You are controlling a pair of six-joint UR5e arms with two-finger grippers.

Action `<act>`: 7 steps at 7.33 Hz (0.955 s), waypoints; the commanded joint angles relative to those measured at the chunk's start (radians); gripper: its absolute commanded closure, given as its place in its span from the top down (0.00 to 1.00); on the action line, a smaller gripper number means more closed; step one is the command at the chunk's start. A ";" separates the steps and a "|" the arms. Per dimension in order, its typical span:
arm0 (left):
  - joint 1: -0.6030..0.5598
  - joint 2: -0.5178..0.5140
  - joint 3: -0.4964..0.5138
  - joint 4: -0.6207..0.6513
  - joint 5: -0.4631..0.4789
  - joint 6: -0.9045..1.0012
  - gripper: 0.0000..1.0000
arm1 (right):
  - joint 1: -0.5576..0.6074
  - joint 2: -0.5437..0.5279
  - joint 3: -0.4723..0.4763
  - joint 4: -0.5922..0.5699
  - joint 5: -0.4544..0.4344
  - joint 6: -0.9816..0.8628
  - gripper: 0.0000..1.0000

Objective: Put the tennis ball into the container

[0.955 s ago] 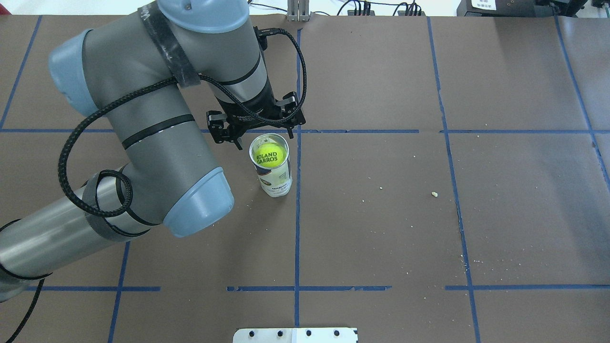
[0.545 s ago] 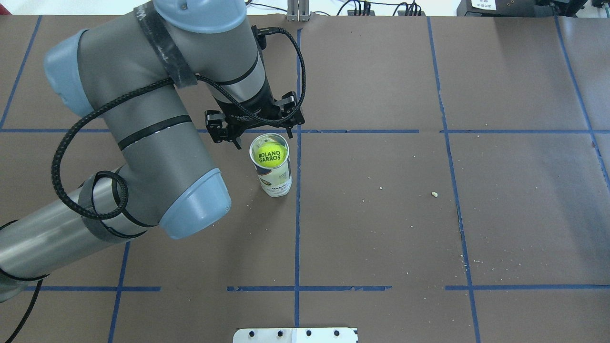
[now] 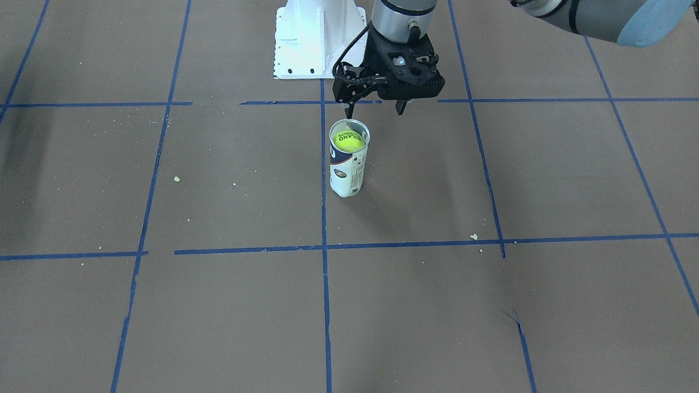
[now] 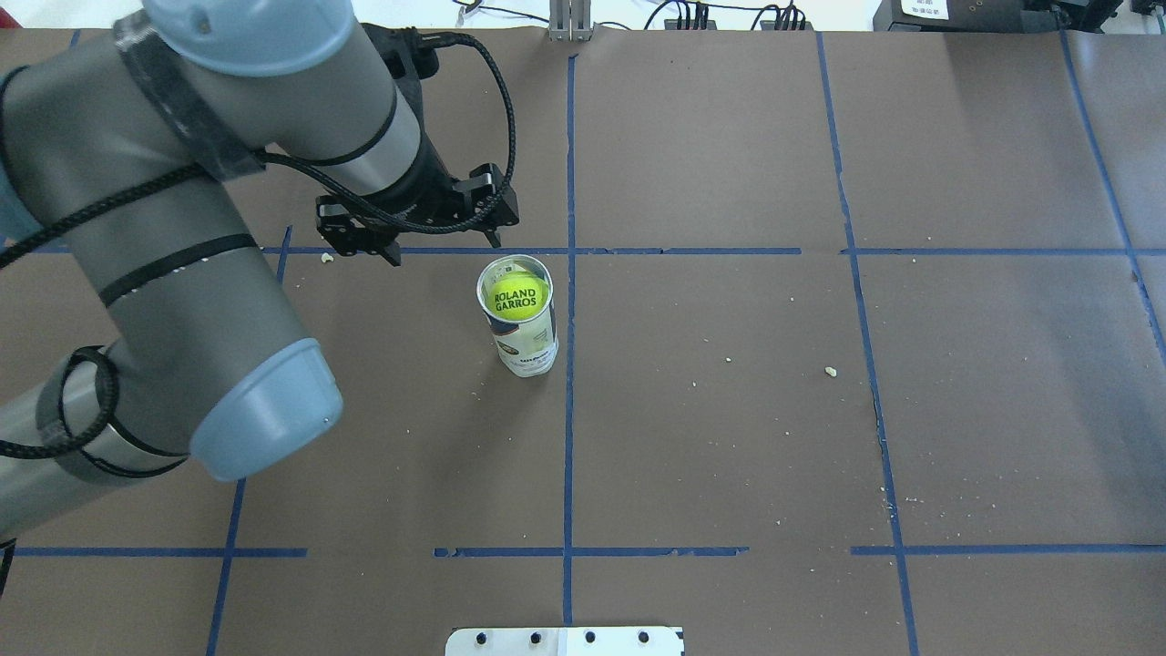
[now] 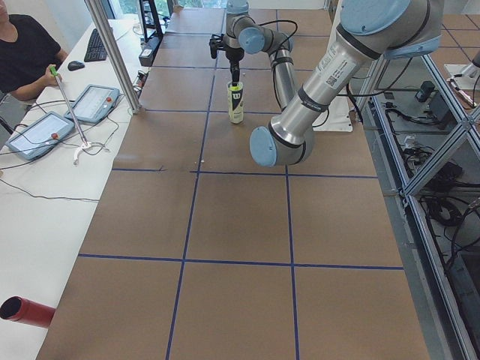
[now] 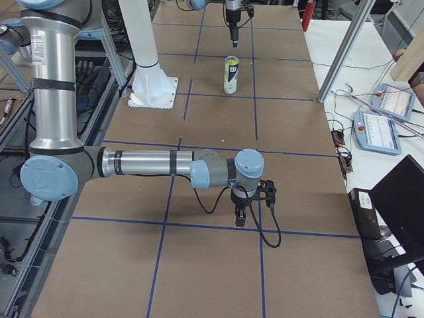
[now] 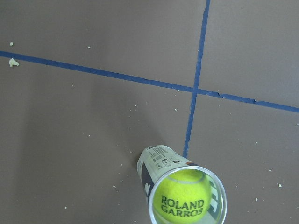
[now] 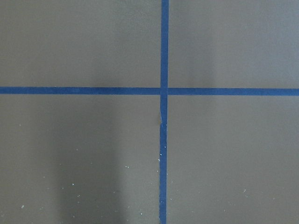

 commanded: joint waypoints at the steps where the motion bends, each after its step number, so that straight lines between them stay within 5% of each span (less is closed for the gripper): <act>1: -0.137 0.089 -0.046 -0.002 -0.027 0.224 1.00 | 0.000 0.000 0.000 0.000 0.000 0.000 1.00; 7: -0.601 0.504 0.003 -0.032 -0.217 1.034 1.00 | 0.000 0.000 0.000 0.000 0.000 0.000 1.00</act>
